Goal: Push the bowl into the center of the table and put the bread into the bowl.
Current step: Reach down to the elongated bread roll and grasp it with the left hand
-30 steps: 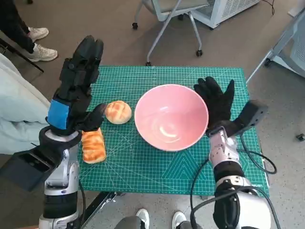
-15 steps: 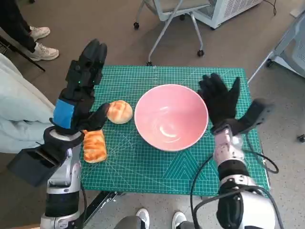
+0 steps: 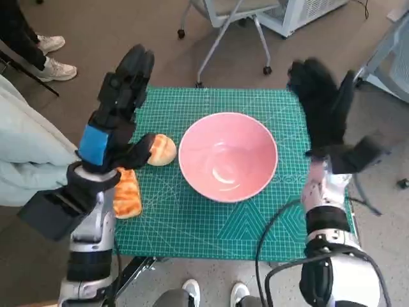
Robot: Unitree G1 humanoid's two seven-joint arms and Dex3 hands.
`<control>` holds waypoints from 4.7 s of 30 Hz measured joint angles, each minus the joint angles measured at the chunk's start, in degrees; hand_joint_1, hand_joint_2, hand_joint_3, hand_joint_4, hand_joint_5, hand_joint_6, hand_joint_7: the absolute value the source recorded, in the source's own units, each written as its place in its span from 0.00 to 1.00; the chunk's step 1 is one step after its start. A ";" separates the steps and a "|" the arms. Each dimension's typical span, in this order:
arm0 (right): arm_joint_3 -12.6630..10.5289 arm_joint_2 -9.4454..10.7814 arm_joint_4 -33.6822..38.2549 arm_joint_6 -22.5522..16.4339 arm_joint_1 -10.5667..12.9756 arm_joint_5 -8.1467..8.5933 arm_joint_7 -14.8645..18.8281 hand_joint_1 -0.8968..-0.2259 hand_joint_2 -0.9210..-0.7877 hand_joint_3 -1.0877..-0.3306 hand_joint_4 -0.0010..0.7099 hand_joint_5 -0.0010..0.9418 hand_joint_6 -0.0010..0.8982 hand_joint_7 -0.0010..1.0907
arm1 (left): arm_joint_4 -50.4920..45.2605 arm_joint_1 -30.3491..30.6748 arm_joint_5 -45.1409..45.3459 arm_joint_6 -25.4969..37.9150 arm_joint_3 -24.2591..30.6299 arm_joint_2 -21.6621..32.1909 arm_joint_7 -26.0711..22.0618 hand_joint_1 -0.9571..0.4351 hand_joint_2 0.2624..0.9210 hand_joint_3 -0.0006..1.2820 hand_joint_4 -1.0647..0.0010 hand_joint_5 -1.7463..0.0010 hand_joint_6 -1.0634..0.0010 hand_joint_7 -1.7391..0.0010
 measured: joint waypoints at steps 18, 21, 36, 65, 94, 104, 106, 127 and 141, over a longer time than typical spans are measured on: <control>6.51 0.27 -25.35 0.12 8.52 7.22 10.04 0.32 0.00 0.45 0.21 0.02 0.25 0.08 | 2.60 -3.19 -1.67 -0.45 -0.93 -0.66 -3.49 0.18 1.00 0.42 0.96 1.00 1.00 0.83; 7.00 0.27 -26.65 0.86 9.09 7.68 10.17 0.32 0.00 0.45 0.21 0.02 0.25 0.08 | 2.60 -3.83 -1.77 -0.45 -1.16 -0.65 -3.93 0.18 1.00 0.42 0.96 1.00 1.00 0.83; 8.67 0.59 -31.11 3.32 11.08 7.53 7.58 0.31 0.00 0.45 0.22 0.01 0.23 0.10 | 3.37 -5.13 -2.04 -0.97 1.08 4.17 -7.70 0.17 1.00 0.40 0.93 0.99 0.98 0.80; 10.36 2.02 -32.13 5.24 11.76 7.57 5.89 0.34 0.00 0.43 0.20 0.00 0.00 0.48 | -18.95 10.07 13.97 26.68 7.45 47.83 -25.16 0.85 0.83 0.03 0.78 1.00 0.69 0.97; 10.43 2.01 -31.40 5.49 11.37 8.32 5.92 0.36 0.00 0.41 0.19 0.00 0.00 0.48 | -4.79 9.99 30.50 1.50 -7.72 46.63 -20.80 0.69 0.69 0.00 0.70 0.99 0.60 0.99; 10.33 1.70 -31.62 6.12 11.39 8.87 6.15 0.36 0.00 0.42 0.19 0.00 0.00 0.48 | 0.73 6.67 36.32 -4.34 -11.85 45.36 -17.77 0.66 0.70 0.00 0.69 1.00 0.58 0.99; 10.30 1.67 -31.68 6.24 11.40 8.88 6.16 0.36 0.00 0.42 0.19 0.00 0.00 0.48 | 1.43 6.21 37.14 -5.26 -12.38 45.14 -16.95 0.65 0.70 0.00 0.69 1.00 0.58 0.99; 10.13 1.48 -32.94 6.71 12.09 8.92 6.23 0.35 0.00 0.44 0.21 0.01 0.00 0.45 | 17.69 0.26 45.36 -20.61 -20.30 41.34 -7.18 0.64 0.75 0.01 0.58 0.99 0.51 0.99; 9.90 1.45 -32.94 7.07 12.68 9.10 6.25 0.33 0.00 0.44 0.22 0.01 0.00 0.45 | 28.17 -2.70 45.56 -27.84 -22.96 38.52 -2.77 0.69 0.95 0.02 0.28 0.98 0.24 0.97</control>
